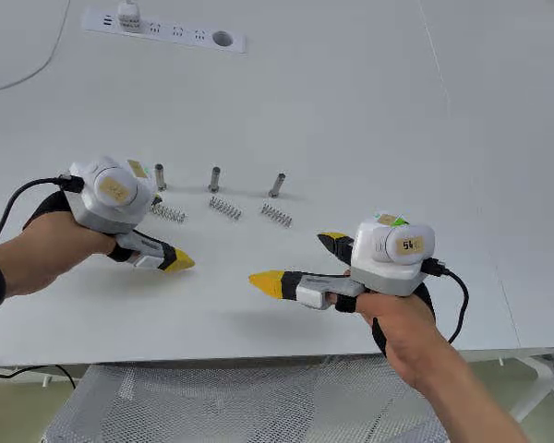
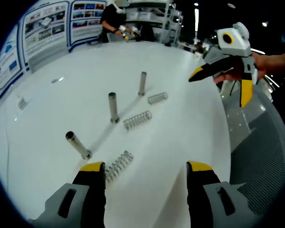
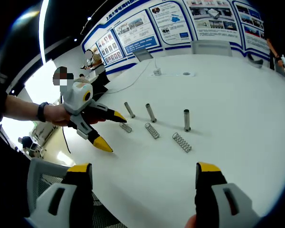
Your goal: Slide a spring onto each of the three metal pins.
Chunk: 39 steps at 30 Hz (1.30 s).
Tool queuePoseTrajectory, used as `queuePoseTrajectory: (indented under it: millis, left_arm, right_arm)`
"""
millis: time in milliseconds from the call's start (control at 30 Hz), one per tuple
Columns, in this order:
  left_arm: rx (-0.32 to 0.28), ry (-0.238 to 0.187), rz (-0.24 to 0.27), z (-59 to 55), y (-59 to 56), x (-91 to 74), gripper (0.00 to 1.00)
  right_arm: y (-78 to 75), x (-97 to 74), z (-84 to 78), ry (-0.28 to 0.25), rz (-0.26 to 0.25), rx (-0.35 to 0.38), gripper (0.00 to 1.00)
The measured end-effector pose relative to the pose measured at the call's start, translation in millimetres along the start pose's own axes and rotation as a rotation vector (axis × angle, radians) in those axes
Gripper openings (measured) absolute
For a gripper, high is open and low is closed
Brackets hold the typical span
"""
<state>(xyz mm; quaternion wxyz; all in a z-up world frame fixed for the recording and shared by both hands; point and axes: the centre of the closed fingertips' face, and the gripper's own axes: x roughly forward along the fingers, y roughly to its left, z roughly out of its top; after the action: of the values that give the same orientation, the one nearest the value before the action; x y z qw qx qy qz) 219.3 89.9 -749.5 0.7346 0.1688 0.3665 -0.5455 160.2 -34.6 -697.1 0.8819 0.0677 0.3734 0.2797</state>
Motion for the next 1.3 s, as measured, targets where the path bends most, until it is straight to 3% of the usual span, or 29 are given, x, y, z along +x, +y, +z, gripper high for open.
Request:
queuePoseTrajectory:
  millis: [133,633,833,1133,1300]
  left_arm:
    - [-0.018,-0.002,0.001,-2.1,0.2,0.8,0.67]
    - [0.027,0.047,0.037,-17.4,7.2,-3.1,0.5]
    - [0.032,0.041,0.049,-19.8,8.7,-6.0,0.41]
    - [0.102,0.064,0.08,-25.8,10.5,-7.3,0.25]
    - [0.142,0.083,0.081,-29.4,8.1,-9.8,0.21]
  right_arm:
    - [0.1,-0.5,-0.1,0.0,0.0,-0.001,0.91]
    - [-0.6,-0.8,0.8,-0.001,-0.003,0.0,0.91]
    - [-0.2,-0.6,0.2,-0.001,-0.002,-0.001,0.91]
    - [-1.1,-0.1,0.9,-0.001,-0.002,-0.003,0.91]
    - [-0.8,-0.1,2.1,-0.003,-0.002,-0.003,0.91]
